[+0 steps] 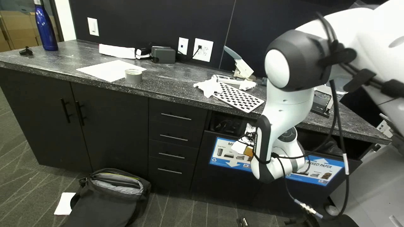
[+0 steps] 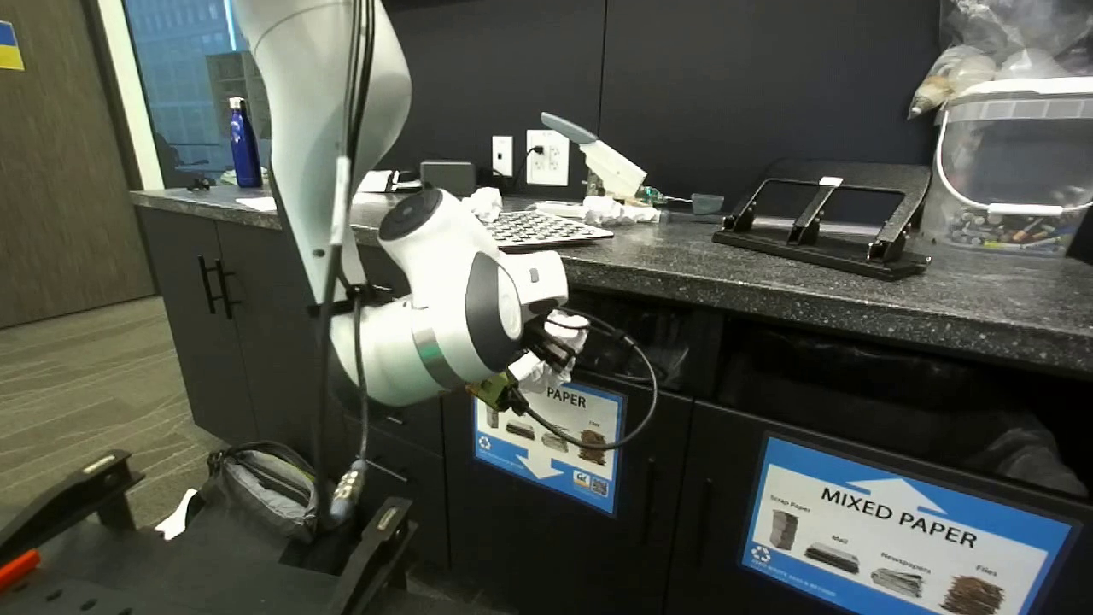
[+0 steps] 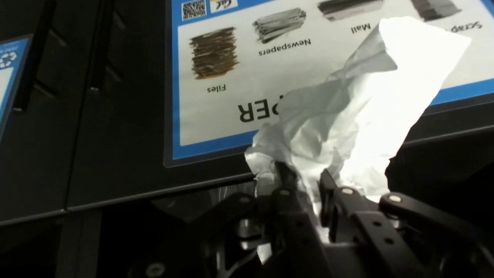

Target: Put all the white pieces of paper in the left bin

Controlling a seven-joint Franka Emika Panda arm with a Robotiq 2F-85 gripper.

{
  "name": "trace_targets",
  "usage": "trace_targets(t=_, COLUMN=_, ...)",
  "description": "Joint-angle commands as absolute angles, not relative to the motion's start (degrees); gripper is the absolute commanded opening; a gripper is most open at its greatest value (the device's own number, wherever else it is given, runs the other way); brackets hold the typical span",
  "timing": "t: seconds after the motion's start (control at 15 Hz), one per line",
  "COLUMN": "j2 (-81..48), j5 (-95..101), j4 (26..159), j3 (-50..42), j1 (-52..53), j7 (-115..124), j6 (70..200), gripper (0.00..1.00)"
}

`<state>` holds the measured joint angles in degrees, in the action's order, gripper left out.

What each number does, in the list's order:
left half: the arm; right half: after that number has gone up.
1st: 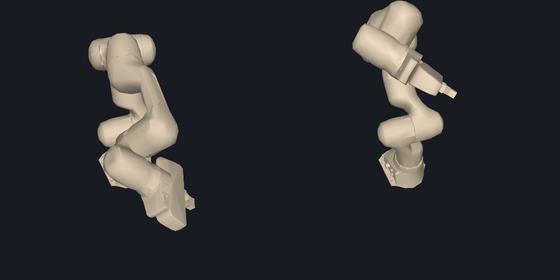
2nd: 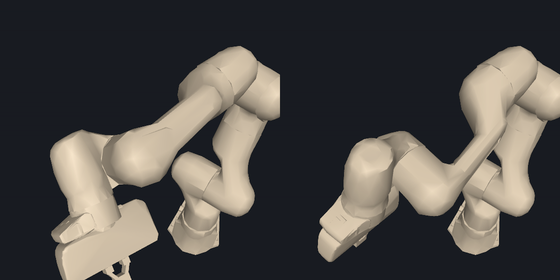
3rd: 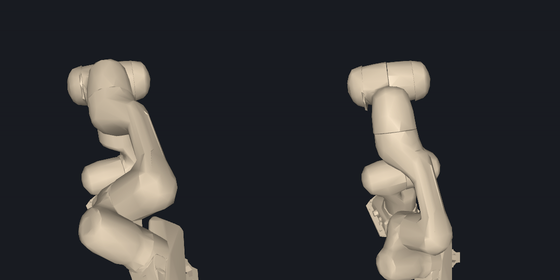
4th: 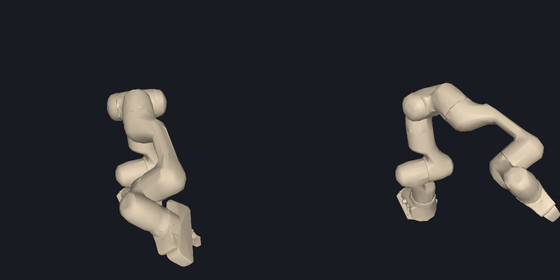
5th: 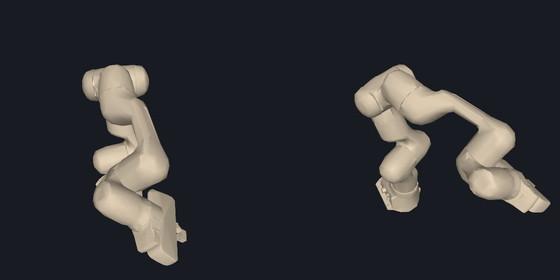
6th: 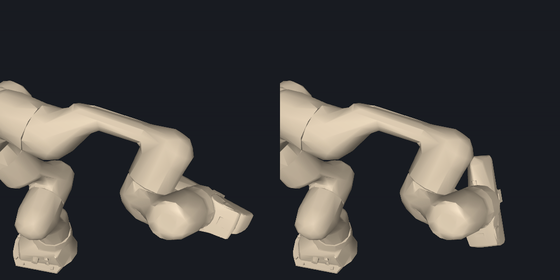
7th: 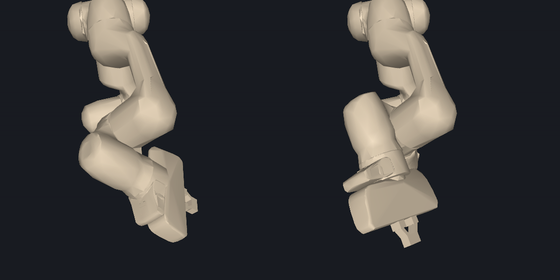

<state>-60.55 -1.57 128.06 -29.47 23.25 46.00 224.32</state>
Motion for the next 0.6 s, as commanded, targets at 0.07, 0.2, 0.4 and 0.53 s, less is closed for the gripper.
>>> trace_targets(t=0.07, j2=-65.4, j5=-18.7, j4=120.5, j3=-21.5, j1=18.5, j7=34.5, j6=234.8, gripper=0.17)
trace_targets(t=0.2, j2=-65.0, j5=-22.6, j4=118.7, j3=-16.6, j1=14.9, j7=28.9, j6=239.4, gripper=0.17)
trace_targets(t=0.4, j2=-66.2, j5=-22.8, j4=114.4, j3=-9.1, j1=8.1, j7=21.7, j6=243.9, gripper=0.17)
trace_targets(t=0.53, j2=-67.9, j5=-22.3, j4=110.7, j3=-6.0, j1=5.1, j7=18.6, j6=244.4, gripper=0.18)
